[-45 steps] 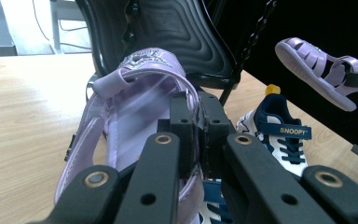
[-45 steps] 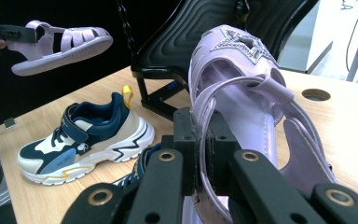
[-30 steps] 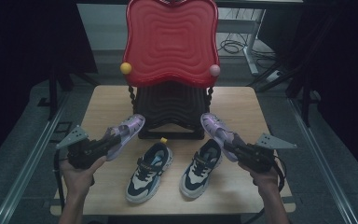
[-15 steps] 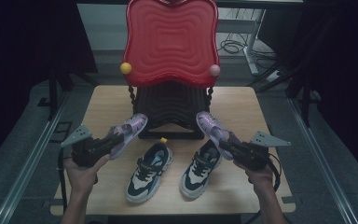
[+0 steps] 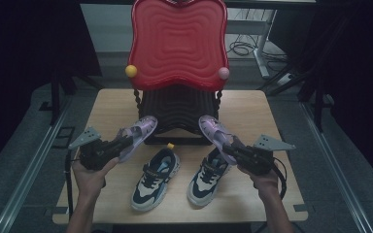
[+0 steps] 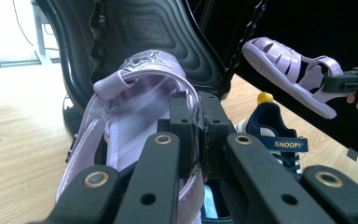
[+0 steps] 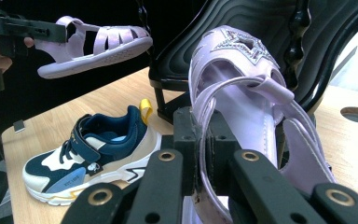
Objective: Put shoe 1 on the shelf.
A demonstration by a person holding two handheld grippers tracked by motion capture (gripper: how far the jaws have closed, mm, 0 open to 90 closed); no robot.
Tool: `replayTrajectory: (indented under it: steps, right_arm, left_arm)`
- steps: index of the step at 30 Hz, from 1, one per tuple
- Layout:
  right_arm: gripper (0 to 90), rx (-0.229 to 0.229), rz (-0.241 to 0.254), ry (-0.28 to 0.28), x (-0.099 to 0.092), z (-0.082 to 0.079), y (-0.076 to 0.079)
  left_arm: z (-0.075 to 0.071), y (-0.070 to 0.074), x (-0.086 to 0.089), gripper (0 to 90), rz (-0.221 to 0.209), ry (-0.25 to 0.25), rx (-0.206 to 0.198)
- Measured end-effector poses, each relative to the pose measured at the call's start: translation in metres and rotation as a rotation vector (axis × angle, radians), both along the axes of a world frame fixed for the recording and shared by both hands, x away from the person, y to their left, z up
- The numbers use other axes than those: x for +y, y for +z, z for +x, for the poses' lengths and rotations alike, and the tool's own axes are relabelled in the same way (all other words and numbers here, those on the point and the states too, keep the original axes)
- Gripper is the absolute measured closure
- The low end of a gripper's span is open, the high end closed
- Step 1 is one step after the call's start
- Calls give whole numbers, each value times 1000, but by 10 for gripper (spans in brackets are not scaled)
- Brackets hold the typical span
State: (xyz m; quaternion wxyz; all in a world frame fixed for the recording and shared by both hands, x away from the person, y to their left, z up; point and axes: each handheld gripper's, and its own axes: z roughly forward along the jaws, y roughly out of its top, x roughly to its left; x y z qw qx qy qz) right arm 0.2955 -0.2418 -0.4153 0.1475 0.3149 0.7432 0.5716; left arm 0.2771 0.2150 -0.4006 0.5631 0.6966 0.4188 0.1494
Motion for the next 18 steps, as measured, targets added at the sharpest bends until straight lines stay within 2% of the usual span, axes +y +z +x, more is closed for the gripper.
replayTrajectory:
  steps: [18]
  right_arm:
    - [847, 9, 20, 1, 22, 14, -3]
  left_arm:
    - [17, -3, -15, 860, 20, -5, -7]
